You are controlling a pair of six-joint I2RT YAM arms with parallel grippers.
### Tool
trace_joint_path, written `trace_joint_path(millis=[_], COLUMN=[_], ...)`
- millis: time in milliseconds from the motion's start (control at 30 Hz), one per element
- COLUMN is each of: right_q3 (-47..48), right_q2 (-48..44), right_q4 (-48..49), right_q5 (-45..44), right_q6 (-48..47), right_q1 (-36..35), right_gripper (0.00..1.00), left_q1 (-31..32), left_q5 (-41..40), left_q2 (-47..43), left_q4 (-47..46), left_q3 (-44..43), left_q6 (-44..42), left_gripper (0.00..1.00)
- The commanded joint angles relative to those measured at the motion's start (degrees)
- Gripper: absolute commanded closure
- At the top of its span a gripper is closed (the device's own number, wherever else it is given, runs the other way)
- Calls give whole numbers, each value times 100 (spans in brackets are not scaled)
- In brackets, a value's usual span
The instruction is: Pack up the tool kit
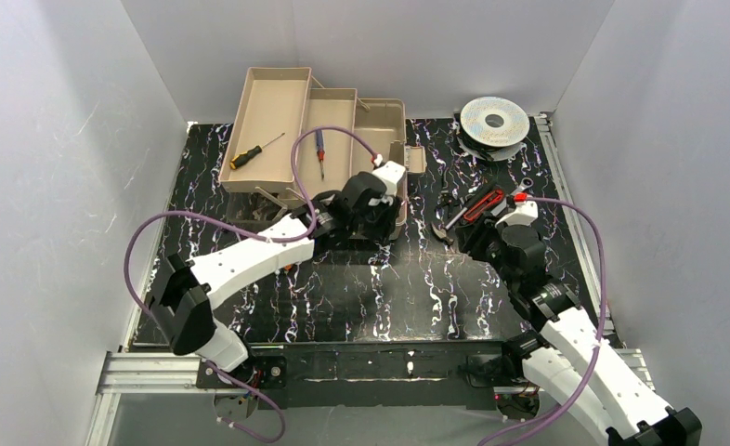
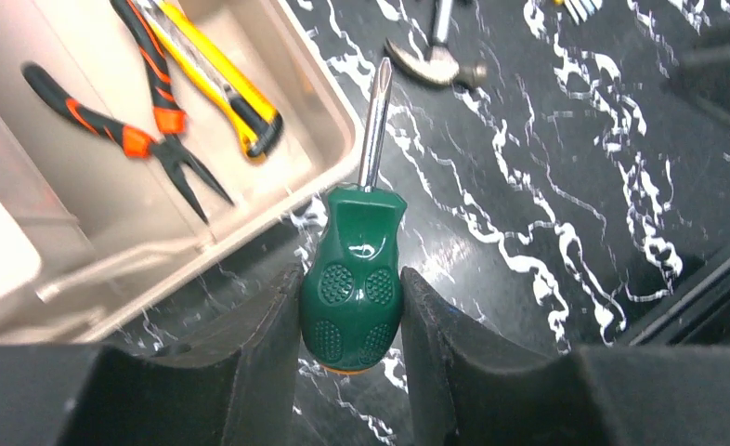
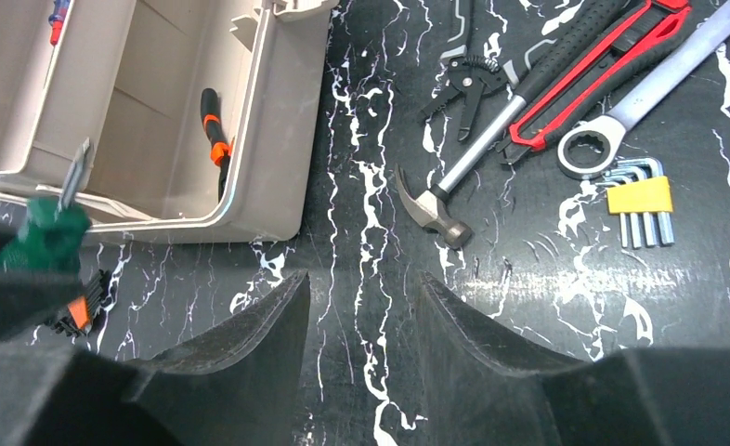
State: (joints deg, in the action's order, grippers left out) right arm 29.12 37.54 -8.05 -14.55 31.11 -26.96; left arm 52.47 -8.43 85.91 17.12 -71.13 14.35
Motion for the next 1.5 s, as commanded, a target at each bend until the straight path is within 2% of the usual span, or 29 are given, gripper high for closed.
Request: trace_joint_path(millis=[0,267,533,800,833,900,1033,1067,1200,1467], right_q3=[-36,-97,-8,-134,-147,-118,111,155,167,237], right_q2=[-233,-326,-51,9,45,192,603,661,693,972], right_q4=[-255,-310,-241,-125,-85,-32,-168,-168,-17,174], right_q5=[-206,-246,-157,-214,-178,-80,16,52,89,305], right_q6=[-11,-32,-76,-47,-31,-22,33,39,23,35], right_q1=[15,15,15,22,20,15,15,15,15,15], right_gripper=[48,48,48,48,48,47,46,47,47,45], left_q1=[-514,-1218,-1663,-1809,-1810,-1809,-1810,-1806,-1810,-1785], left_q5=[231,830,782,557,598,711,783,795,841,1552], left_q2=[198,931,2525,3050,3031,2921,2493,2403,1906,180], left_q4=[69,-158,662,1100,1096,1013,771,753,657,-220], left_q3=[-690,-1351,-2989,-3388,-3375,-3284,-2951,-2896,-2623,-1294], left_q6=[-336,-252,-238,-195,-202,-221,-210,-204,-213,92], left_gripper=[95,94,92,85,81,60,30,26,20,13])
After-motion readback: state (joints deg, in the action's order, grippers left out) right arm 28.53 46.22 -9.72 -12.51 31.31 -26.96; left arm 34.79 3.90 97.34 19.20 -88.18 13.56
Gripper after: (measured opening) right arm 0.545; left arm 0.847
